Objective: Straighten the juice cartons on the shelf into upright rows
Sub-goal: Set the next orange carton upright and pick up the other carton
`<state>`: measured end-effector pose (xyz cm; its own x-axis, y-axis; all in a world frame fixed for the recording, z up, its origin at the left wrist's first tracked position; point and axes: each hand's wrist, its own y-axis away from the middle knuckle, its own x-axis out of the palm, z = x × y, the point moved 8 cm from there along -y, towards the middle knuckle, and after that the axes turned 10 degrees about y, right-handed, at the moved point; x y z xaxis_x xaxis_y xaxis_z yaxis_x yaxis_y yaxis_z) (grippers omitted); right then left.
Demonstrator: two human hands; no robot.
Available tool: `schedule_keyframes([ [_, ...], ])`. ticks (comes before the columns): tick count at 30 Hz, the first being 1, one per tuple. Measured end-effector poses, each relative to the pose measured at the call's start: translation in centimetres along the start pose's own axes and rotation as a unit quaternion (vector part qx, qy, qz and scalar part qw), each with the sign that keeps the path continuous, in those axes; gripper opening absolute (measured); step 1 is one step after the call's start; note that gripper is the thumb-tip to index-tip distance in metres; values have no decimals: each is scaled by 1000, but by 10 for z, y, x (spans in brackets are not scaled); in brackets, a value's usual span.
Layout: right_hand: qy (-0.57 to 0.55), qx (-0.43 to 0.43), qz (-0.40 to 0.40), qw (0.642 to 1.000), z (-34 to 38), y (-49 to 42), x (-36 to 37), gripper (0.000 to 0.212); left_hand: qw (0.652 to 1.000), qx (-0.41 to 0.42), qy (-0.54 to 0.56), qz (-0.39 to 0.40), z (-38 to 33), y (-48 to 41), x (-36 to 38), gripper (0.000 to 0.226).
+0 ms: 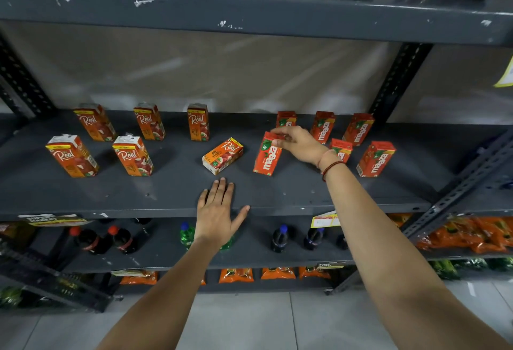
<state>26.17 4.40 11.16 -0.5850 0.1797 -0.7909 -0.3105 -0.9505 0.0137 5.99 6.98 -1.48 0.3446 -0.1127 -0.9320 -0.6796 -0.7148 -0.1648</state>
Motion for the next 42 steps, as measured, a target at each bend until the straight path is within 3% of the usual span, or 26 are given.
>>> schedule_keyframes([
  [5,145,-2,22,989,-8,-2,-18,41,1000,-1,-8,3,1,-1,2,84],
  [14,141,43,76,986,-26,12,-14,49,1000,-1,-13,9,1,-1,3,85],
  [16,127,37,14,991,-19,14,-22,52,1000,-1,-16,14,2,-1,4,87],
  [19,95,1,-219,971,7,25,-44,36,1000,1,-15,20,3,-2,4,89],
  [21,23,-1,-301,953,24,30,-36,24,999,9,-16,26,5,-2,3,89],
  [23,-40,33,-254,966,35,18,-3,21,999,13,-16,26,11,-1,-1,89],
  [25,-93,102,-149,979,38,3,44,22,1000,4,-19,14,25,1,-11,91],
  [28,-165,217,-60,960,35,-6,102,25,1000,-15,-21,2,51,5,-26,95],
  [32,-253,325,-52,910,37,-16,139,65,999,-38,-13,-5,84,7,-43,101],
  [35,-230,396,-65,887,42,-20,148,91,999,-46,-14,-2,102,10,-47,100],
  [42,-172,457,-67,870,47,-34,156,89,999,-41,-28,-8,109,10,-44,93],
])
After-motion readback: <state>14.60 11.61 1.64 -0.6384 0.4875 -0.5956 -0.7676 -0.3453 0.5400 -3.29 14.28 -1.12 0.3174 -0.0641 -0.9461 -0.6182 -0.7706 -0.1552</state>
